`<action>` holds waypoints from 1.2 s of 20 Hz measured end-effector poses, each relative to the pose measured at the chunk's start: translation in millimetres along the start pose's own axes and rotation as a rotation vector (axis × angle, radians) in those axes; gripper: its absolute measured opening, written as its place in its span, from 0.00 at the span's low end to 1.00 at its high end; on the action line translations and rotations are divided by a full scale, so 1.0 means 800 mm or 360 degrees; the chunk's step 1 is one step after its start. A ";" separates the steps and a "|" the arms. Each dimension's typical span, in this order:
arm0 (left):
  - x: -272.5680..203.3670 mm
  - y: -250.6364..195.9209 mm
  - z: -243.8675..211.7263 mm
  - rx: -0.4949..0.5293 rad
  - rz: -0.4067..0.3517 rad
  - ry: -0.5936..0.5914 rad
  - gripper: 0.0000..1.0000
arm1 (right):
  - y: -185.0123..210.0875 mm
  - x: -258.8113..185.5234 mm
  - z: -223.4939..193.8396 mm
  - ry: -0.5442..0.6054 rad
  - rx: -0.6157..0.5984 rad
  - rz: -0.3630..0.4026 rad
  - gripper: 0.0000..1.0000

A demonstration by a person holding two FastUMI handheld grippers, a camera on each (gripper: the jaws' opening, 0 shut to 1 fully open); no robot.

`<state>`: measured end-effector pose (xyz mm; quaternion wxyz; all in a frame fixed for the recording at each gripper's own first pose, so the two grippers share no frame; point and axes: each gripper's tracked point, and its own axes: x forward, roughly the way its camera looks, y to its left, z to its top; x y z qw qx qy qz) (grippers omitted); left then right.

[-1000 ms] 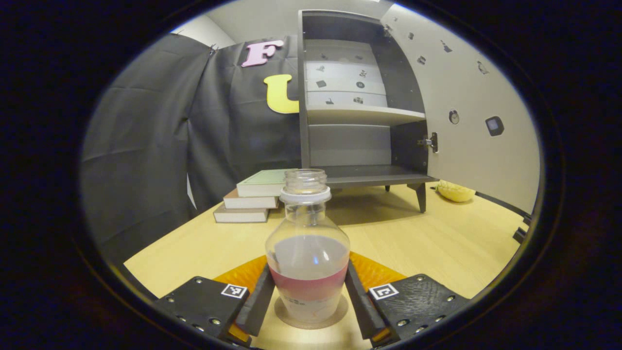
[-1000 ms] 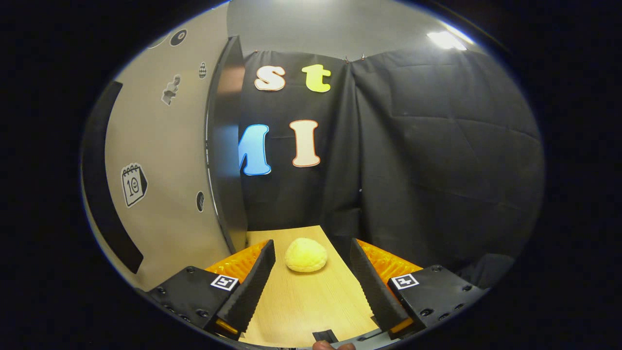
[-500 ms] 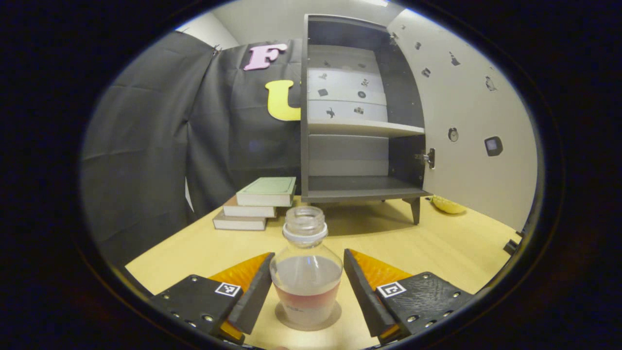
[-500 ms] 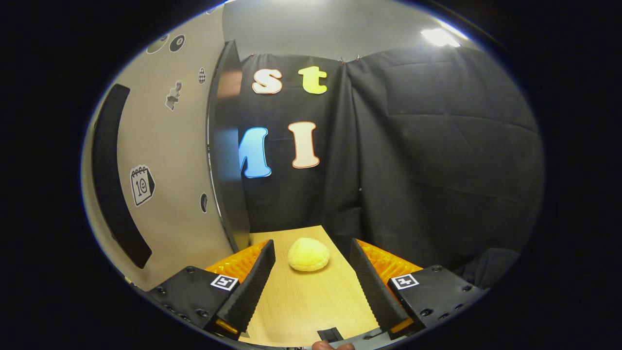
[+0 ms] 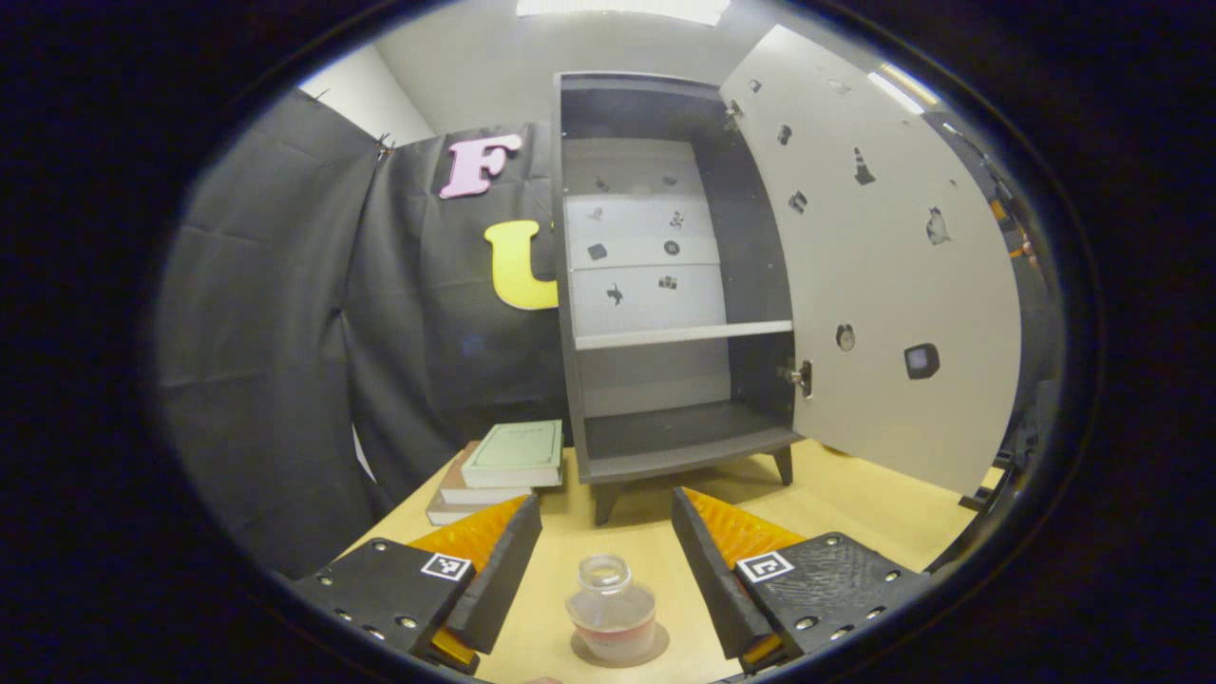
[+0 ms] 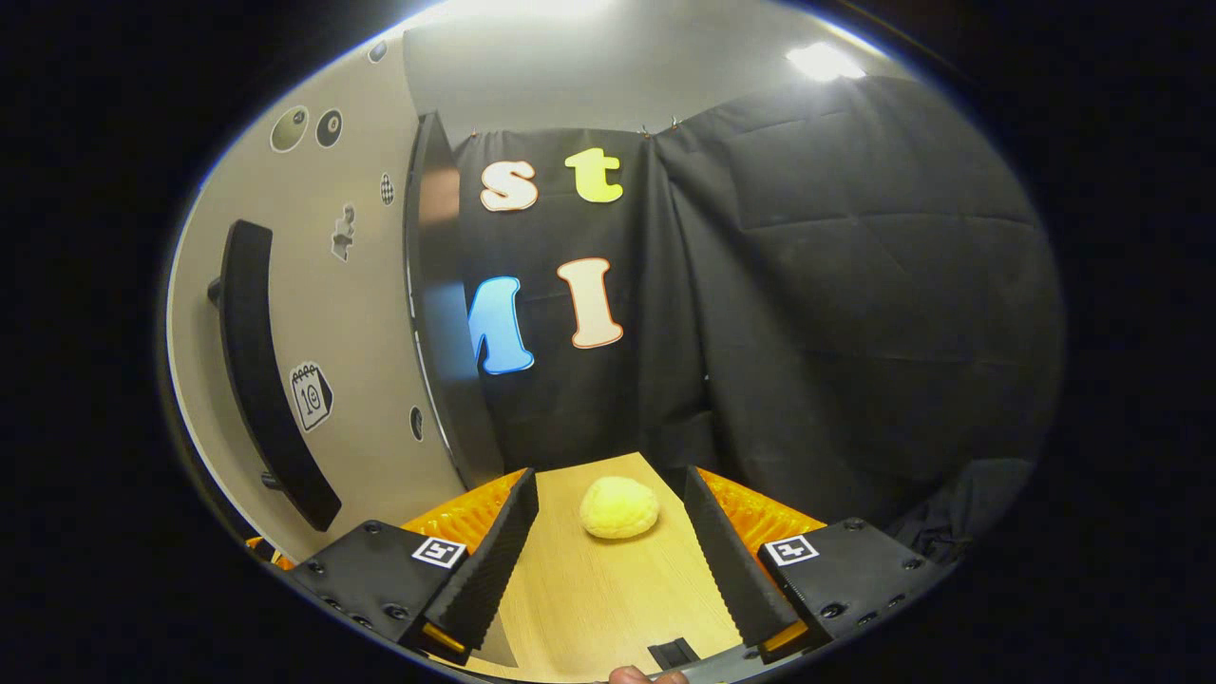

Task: Open the cabinet door with the right hand, grasp the bottle in the cabinet with the left hand and place it on the coaster, then close the cabinet door with the right hand.

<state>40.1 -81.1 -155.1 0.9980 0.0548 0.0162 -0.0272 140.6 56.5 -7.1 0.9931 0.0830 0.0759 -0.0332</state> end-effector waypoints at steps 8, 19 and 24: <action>-0.025 -0.033 0.095 -0.0016 -0.0051 0.0095 0.83 | -0.033 0.023 0.025 -0.0077 0.0164 -0.0011 0.98; -0.052 -0.019 0.228 -0.0337 0.0198 0.0157 0.83 | -0.038 0.037 0.040 -0.0064 0.0109 0.0167 0.98; -0.072 -0.011 0.235 -0.0412 0.0298 0.0168 0.83 | 0.013 0.032 0.052 -0.0005 0.0120 0.0378 0.98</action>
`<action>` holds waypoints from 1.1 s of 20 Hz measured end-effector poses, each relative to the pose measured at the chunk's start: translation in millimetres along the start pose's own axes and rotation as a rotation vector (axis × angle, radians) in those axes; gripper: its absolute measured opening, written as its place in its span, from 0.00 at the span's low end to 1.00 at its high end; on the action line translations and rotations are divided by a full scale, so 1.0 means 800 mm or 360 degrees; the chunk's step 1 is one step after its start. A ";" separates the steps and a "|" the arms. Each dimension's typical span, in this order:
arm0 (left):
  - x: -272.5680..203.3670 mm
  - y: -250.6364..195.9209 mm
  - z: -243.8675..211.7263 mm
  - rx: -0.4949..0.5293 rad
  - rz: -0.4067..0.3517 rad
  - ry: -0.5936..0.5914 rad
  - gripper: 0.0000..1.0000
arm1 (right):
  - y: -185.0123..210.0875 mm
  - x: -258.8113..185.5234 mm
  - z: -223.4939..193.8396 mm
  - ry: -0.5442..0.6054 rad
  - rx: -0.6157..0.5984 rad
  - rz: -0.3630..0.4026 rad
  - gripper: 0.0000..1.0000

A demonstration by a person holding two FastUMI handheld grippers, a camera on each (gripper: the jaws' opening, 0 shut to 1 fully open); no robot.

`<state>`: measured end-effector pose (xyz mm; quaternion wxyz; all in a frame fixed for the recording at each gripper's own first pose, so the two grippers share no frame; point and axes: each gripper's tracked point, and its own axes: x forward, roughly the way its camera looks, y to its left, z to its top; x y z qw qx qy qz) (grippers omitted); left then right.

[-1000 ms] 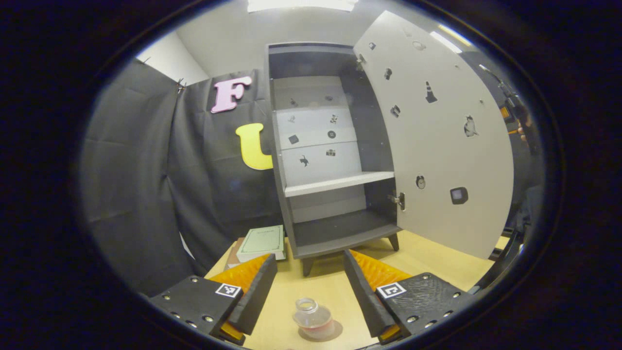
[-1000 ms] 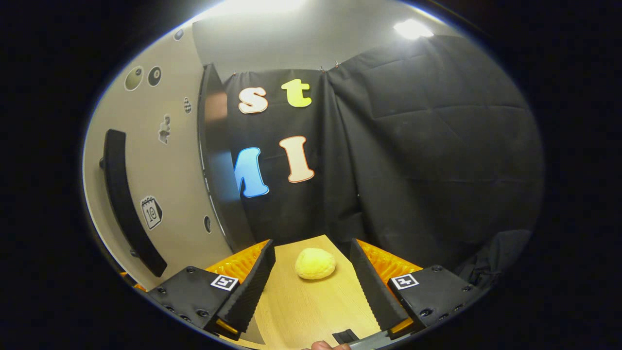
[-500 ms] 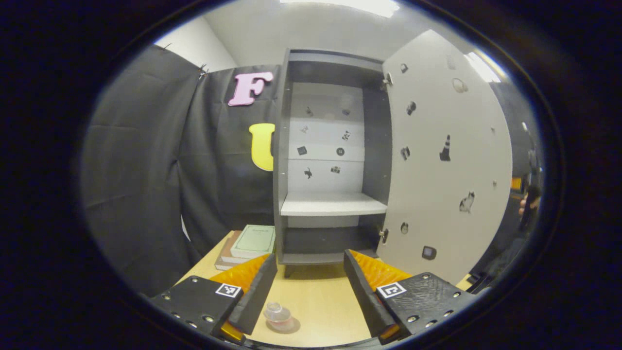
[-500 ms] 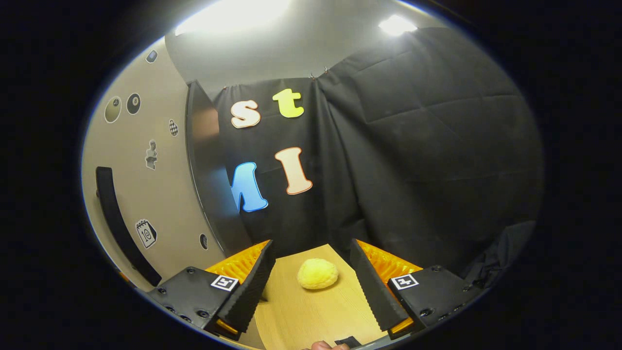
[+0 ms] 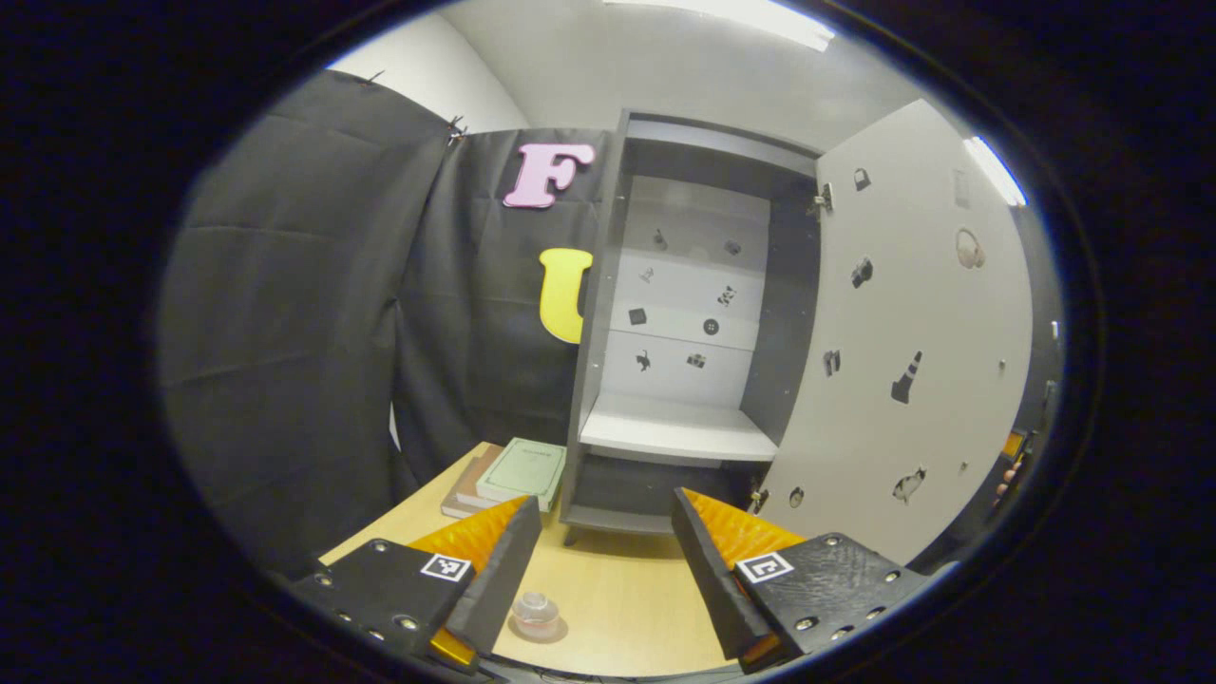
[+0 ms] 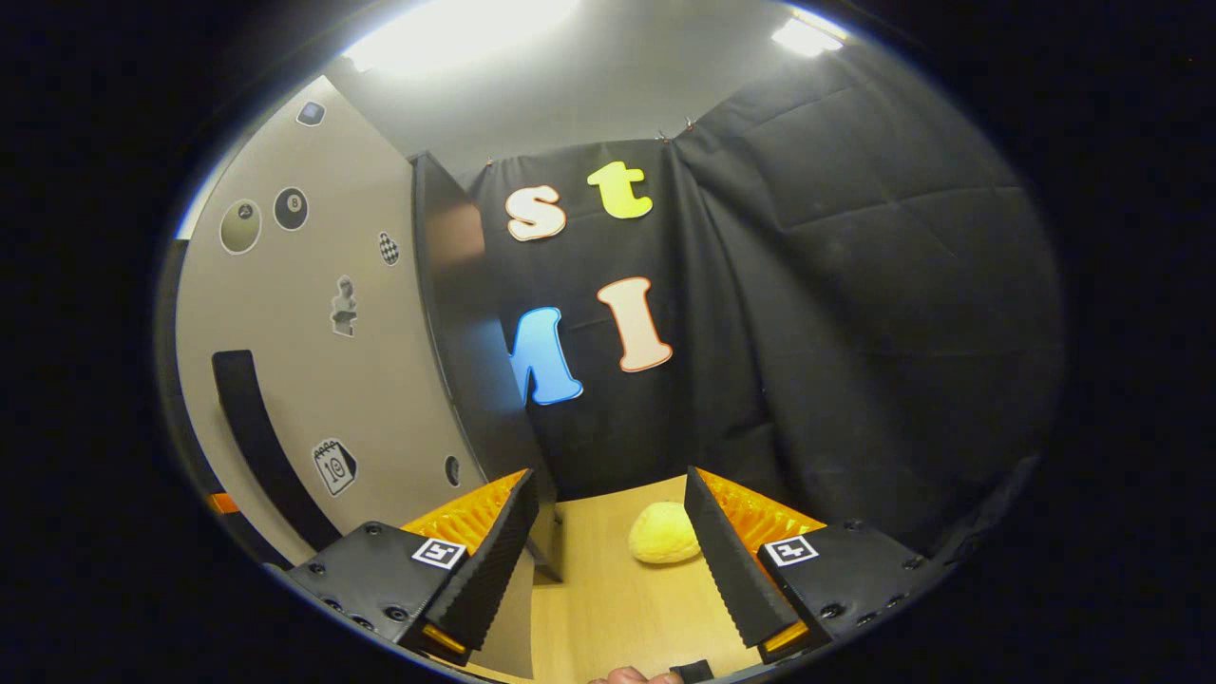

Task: Open the cabinet door with the right hand, grasp the bottle in the cabinet with the left hand and place it on the coaster, then close the cabinet door with the right hand.

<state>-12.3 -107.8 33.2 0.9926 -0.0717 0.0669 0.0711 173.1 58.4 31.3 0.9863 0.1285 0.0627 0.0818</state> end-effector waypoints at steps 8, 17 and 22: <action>0.022 0.035 -0.038 0.0051 -0.0023 0.0104 0.84 | 0.086 -0.019 0.005 0.0097 -0.0093 0.0173 0.98; 0.066 0.115 -0.048 0.0085 -0.0120 0.0167 0.84 | 0.103 -0.042 0.011 0.0004 -0.0146 -0.0059 0.97; 0.080 0.125 -0.035 0.0044 -0.0209 0.0120 0.86 | 0.146 -0.026 0.006 0.0021 -0.0231 -0.0022 0.97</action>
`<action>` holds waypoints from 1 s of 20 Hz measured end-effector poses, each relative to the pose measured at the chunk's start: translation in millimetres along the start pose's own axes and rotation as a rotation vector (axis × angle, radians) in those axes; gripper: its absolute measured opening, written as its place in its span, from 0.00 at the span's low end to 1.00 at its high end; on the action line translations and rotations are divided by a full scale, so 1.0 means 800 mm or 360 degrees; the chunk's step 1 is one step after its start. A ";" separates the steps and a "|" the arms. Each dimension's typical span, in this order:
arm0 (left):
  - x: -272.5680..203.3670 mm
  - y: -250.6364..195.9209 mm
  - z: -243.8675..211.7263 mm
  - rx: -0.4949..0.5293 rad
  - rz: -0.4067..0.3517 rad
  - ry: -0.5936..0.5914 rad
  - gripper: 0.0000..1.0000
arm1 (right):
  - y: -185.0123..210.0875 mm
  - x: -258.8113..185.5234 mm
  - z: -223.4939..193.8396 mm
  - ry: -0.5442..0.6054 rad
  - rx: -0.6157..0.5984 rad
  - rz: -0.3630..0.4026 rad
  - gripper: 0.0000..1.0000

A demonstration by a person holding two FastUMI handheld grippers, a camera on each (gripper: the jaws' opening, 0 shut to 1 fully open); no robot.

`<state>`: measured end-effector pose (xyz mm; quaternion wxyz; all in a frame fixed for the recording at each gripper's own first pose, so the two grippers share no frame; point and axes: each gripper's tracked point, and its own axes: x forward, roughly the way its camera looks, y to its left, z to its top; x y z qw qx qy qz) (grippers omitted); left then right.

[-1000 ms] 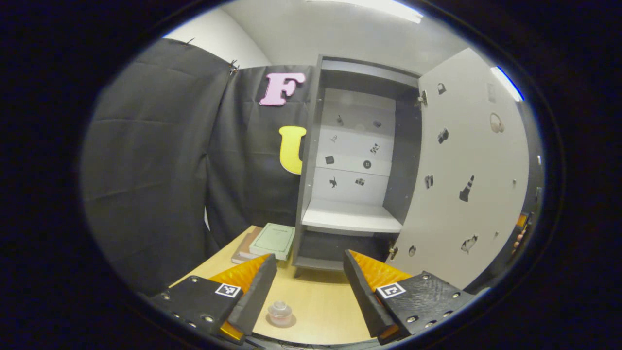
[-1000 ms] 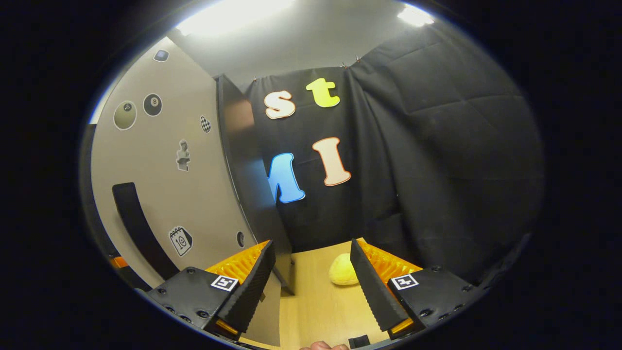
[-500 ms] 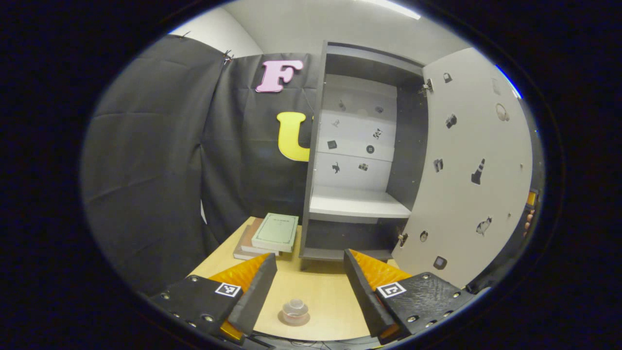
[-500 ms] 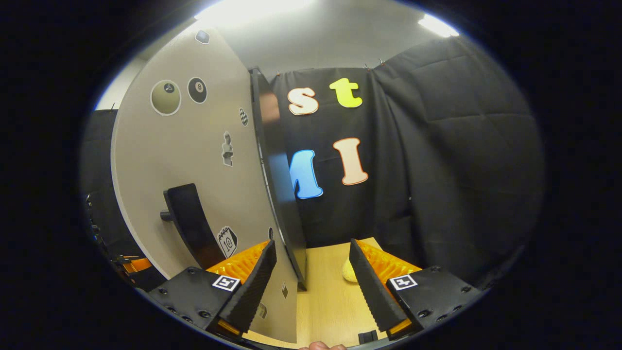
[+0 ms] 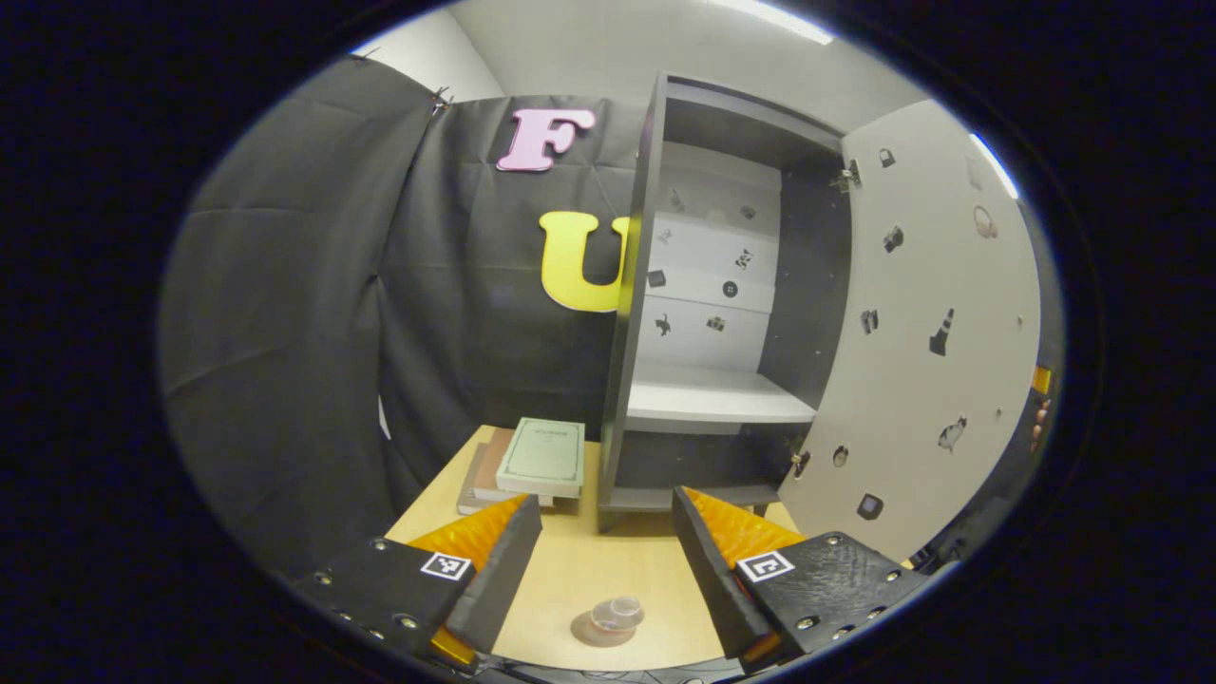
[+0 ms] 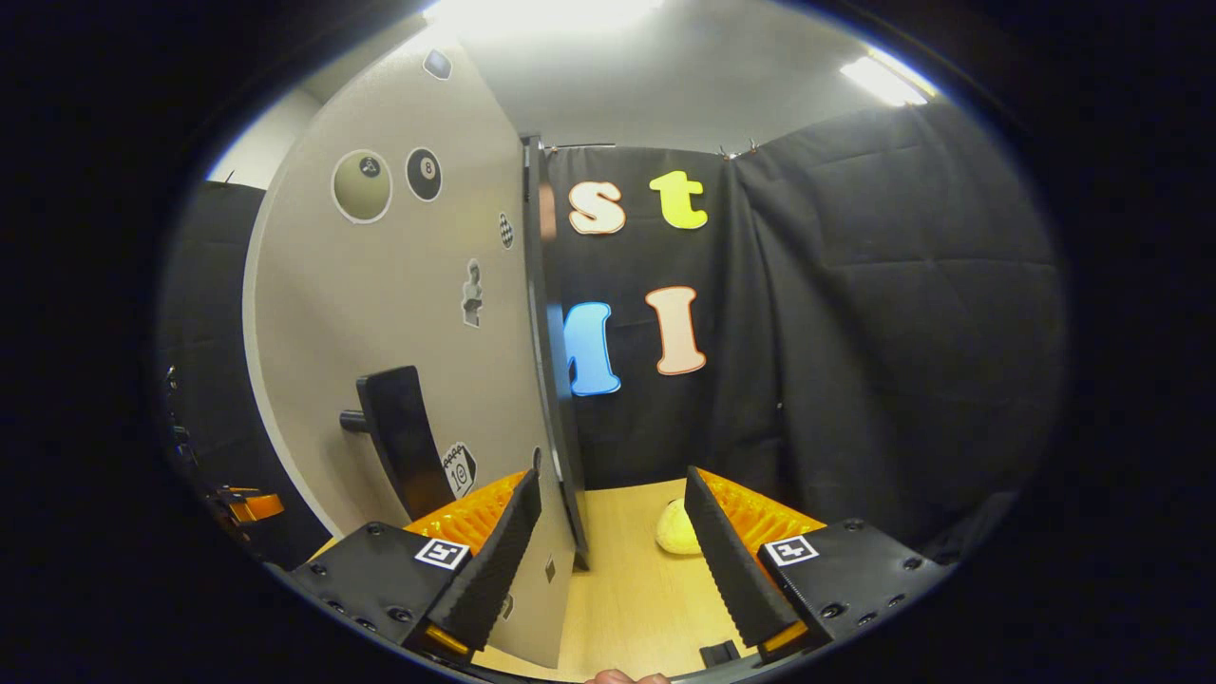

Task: Open the cabinet door with the right hand, grasp the bottle in the cabinet with the left hand and place it on the coaster, then close the cabinet door with the right hand.

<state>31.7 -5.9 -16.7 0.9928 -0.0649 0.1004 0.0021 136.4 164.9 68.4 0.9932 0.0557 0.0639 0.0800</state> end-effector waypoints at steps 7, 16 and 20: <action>-0.012 0.054 0.003 0.0063 0.0003 -0.0016 0.84 | 0.108 -0.012 -0.012 0.0012 -0.0002 0.0138 0.97; -0.027 0.117 0.006 0.0069 0.0056 -0.0005 0.83 | 0.208 0.025 -0.026 0.0073 0.0037 0.0280 0.97; -0.030 0.127 0.008 0.0088 0.0071 -0.0007 0.86 | 0.258 0.036 -0.023 0.0074 0.0046 0.0422 0.98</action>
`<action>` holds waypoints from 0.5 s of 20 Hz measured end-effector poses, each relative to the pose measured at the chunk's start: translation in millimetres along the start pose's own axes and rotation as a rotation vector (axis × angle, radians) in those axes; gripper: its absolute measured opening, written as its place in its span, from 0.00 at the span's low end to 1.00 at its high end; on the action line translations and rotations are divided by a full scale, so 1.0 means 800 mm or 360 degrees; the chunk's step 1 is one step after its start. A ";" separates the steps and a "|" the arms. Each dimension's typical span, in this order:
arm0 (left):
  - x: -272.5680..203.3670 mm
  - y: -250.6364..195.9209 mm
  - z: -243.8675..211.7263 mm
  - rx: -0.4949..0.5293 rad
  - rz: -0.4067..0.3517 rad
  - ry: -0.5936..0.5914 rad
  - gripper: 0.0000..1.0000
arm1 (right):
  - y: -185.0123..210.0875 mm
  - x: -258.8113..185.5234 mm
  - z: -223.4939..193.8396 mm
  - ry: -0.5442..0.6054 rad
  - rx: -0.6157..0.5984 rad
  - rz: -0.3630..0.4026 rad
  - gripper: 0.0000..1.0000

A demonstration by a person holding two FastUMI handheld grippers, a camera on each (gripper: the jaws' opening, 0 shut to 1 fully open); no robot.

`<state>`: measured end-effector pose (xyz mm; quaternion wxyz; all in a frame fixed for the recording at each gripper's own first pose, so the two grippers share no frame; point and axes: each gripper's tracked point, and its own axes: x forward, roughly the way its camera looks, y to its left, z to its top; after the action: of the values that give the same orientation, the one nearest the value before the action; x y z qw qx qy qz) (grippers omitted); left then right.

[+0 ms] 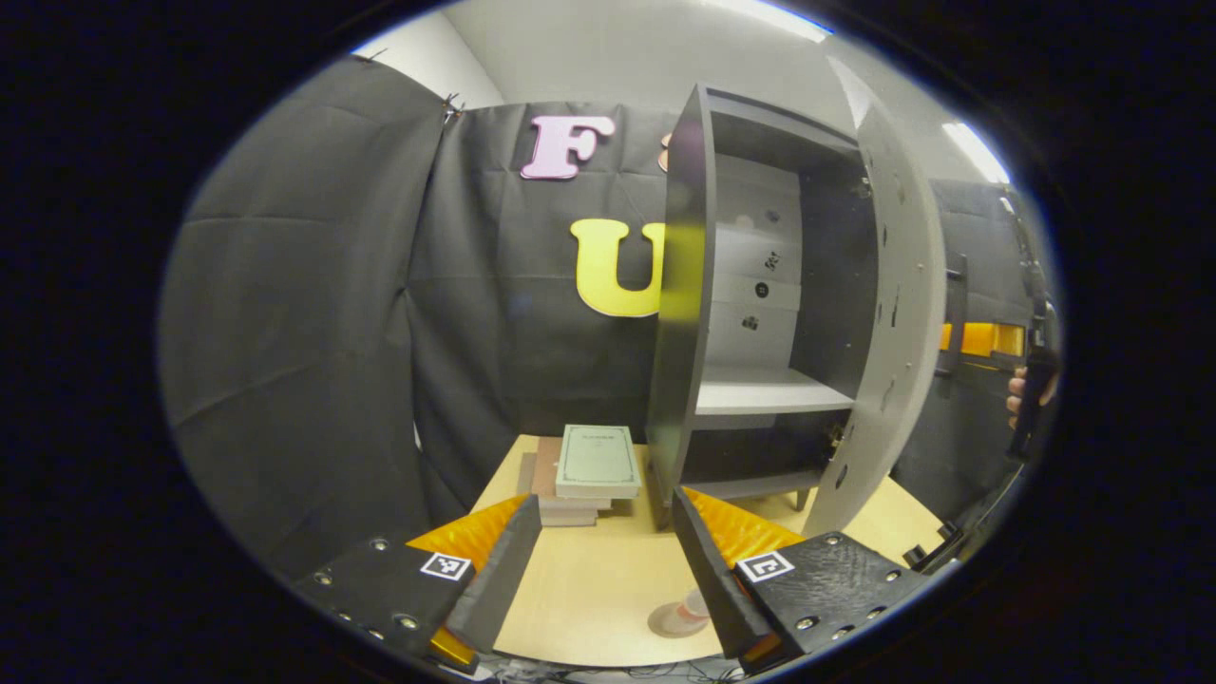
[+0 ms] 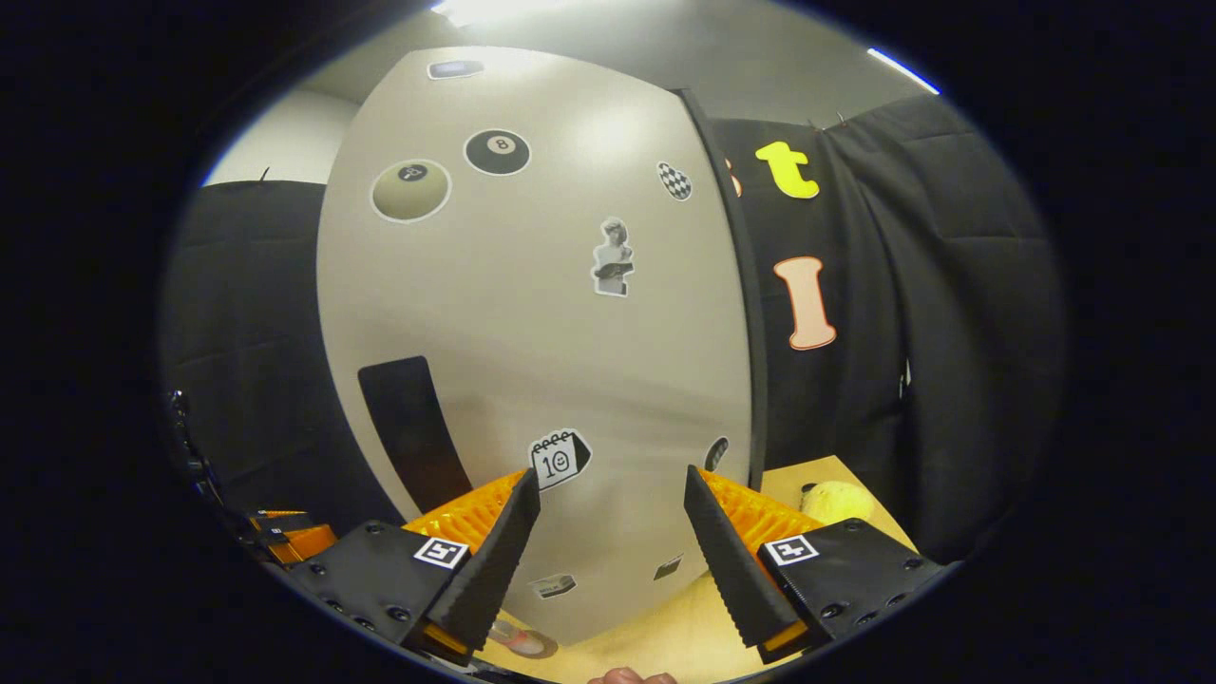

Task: Open the cabinet door with the right hand, grasp the bottle in the cabinet with the left hand and place it on the coaster, then close the cabinet door with the right hand.

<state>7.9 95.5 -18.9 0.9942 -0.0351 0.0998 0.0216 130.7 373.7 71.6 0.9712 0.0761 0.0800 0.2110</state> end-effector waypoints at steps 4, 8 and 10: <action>0.000 -0.013 0.007 0.0008 0.0003 0.0004 0.84 | 0.006 -0.006 0.004 -0.0013 -0.0058 0.0077 0.98; 0.000 -0.046 0.031 0.0023 0.0007 -0.0078 0.83 | -0.047 -0.039 0.004 -0.0037 -0.0071 -0.0031 0.97; 0.001 -0.066 0.044 0.0015 0.0013 -0.0126 0.83 | -0.083 -0.056 0.007 -0.0051 -0.0056 -0.0094 0.97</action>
<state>17.8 45.6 18.5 0.9974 -0.0292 0.0607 0.0265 118.1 294.3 70.6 0.9794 0.0599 0.0630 0.1824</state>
